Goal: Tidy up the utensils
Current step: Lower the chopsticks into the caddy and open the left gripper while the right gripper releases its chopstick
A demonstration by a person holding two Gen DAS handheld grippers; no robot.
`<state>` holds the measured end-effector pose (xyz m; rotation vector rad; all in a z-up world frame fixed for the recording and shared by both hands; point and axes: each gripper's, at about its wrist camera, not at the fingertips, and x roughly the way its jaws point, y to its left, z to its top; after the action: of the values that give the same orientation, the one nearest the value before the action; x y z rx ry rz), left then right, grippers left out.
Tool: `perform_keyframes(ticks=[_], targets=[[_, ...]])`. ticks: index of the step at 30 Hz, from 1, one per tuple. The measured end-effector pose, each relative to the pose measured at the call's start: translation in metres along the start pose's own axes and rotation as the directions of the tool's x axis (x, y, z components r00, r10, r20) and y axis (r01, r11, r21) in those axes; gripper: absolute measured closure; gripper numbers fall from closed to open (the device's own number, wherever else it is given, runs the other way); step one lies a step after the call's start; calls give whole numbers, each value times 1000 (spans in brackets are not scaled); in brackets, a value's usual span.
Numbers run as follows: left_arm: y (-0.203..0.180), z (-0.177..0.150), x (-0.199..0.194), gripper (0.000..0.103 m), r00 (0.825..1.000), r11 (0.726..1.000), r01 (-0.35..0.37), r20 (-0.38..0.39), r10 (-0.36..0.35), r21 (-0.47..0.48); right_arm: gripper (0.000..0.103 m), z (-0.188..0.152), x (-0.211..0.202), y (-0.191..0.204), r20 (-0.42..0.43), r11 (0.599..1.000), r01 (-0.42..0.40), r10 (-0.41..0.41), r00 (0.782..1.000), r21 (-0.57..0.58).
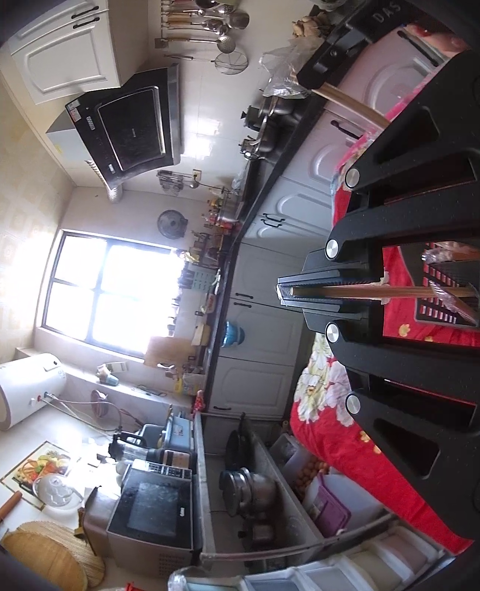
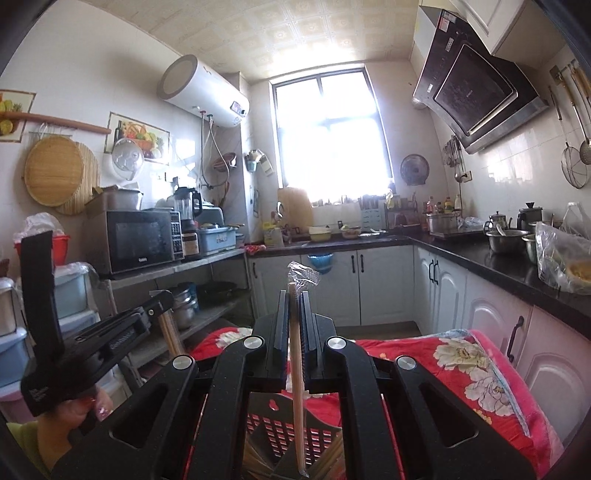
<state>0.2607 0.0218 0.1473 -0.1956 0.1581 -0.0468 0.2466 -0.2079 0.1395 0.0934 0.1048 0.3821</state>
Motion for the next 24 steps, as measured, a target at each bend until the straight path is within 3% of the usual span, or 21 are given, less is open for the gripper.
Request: perform_keyframes(ticks=[24], targets=[[18, -31, 3, 98, 992, 1000, 27, -125, -29, -12, 97, -44, 10, -10, -105, 999, 30, -27, 994, 25]])
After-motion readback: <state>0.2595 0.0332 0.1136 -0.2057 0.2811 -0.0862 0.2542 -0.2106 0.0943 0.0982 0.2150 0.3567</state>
